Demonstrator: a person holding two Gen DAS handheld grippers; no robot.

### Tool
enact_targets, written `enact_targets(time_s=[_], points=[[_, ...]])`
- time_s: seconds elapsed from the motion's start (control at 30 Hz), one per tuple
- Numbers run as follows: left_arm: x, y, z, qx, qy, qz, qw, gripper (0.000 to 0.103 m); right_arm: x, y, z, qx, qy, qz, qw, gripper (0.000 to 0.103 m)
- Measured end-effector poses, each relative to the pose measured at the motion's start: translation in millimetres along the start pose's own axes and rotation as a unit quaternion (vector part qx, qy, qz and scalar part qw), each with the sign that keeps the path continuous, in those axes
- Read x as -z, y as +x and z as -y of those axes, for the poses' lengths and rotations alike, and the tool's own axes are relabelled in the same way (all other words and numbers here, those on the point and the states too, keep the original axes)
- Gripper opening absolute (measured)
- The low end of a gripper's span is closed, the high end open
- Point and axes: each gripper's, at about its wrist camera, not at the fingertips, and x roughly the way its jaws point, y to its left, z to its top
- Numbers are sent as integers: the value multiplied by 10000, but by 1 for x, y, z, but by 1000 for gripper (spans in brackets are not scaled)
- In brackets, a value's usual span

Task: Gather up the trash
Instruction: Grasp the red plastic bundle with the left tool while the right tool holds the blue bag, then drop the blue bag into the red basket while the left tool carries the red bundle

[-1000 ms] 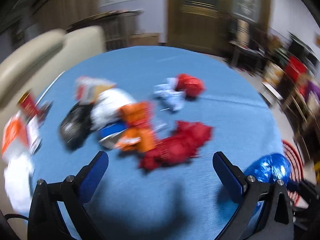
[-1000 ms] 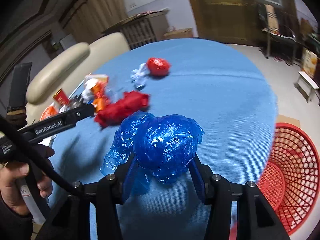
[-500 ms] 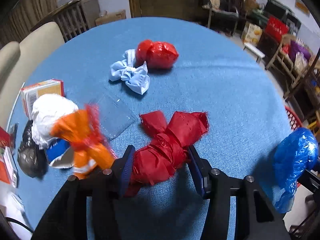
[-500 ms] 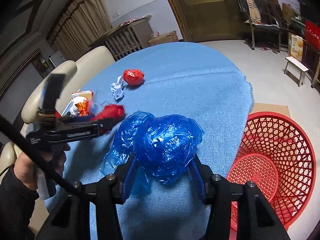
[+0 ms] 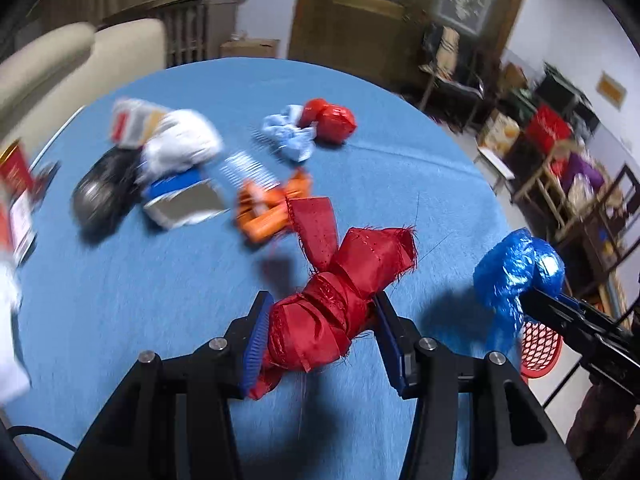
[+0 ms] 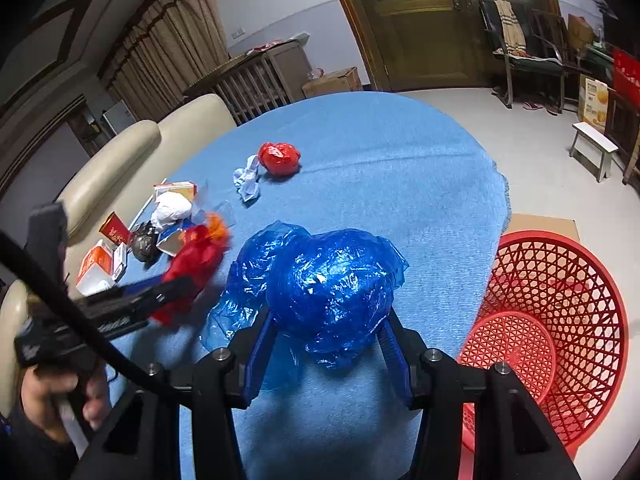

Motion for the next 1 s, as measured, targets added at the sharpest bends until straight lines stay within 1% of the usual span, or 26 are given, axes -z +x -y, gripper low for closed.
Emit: enact_targets(time_s=[0.1,0.3,0.43,0.53,0.7,1.0], points=[[12,-11,-7,-55,-213,108,9997,52,2,-3,-7,-18,-75,11,10000,54],[18,-34,-10,-81,-405,361,9985,52,6,-14,-18,2,-167,98,9998,54],[16,-44,0,-42,-377,517,9979,52,7,-26,-14,91,-123,225,9996,54],[14,-46,14,41,-258,558,9981,52,6,-33,-8,176,-62,310,9993,54],[9,-47,41,210,2,589,9980,52,7,-48,16,391,155,469,9980,54],[-4,-36,94,459,463,569,9962,52,9,-70,83,1003,678,634,9906,54]])
